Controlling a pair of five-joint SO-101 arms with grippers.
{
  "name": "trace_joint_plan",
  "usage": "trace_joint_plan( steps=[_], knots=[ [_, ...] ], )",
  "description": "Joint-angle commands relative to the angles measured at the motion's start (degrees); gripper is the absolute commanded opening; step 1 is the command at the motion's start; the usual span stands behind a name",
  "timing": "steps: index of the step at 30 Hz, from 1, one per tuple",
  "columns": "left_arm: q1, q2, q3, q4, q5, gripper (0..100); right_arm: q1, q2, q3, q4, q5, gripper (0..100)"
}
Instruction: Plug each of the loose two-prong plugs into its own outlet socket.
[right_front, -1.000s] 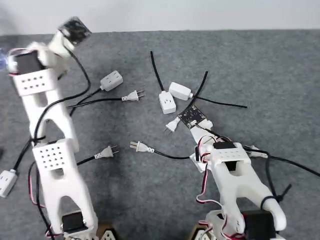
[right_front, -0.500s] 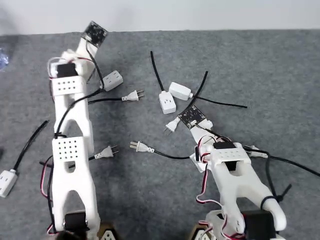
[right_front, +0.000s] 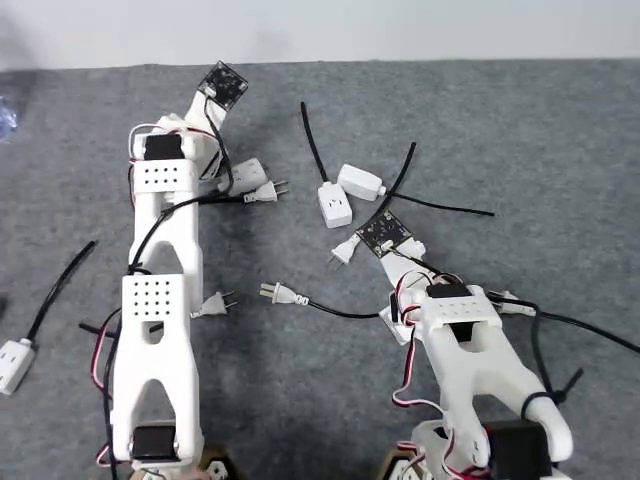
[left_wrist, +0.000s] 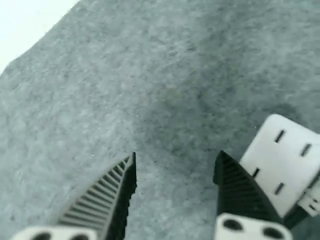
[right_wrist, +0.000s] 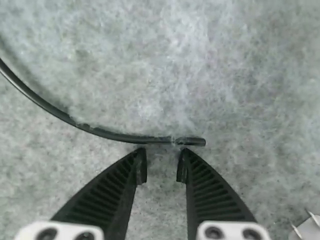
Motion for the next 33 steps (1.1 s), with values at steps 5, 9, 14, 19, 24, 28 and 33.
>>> trace_joint_plan(
  steps=[5, 9, 14, 19, 24, 28, 33],
  knots=[
    [0.62, -2.29, -7.69, 10.90, -5.10, 24, -0.57, -0.04, -0.09, -0.92, -0.18, 10.5],
    [-0.53, -2.73, -14.64, 15.47, -5.36, 24, -0.57, -0.04, -0.09, -0.92, -0.18, 10.5],
    [2.55, -2.29, -16.84, 24.79, -11.25, 24, -0.57, -0.04, -0.09, -0.92, -0.18, 10.5],
    [4.57, -2.29, -10.33, 22.33, -14.86, 24, -0.57, -0.04, -0.09, -0.92, -0.18, 10.5],
    [4.66, -2.20, -3.12, 14.51, -14.86, 24, -0.57, -0.04, -0.09, -0.92, -0.18, 10.5],
    [5.01, -2.20, 0.66, 9.85, -14.86, 23, -0.57, -0.04, -0.09, -0.92, -0.18, 10.5],
    [5.27, -2.11, 2.51, 10.46, -17.14, 6, -0.57, -0.04, -0.09, -0.92, -0.18, 10.5]
  ],
)
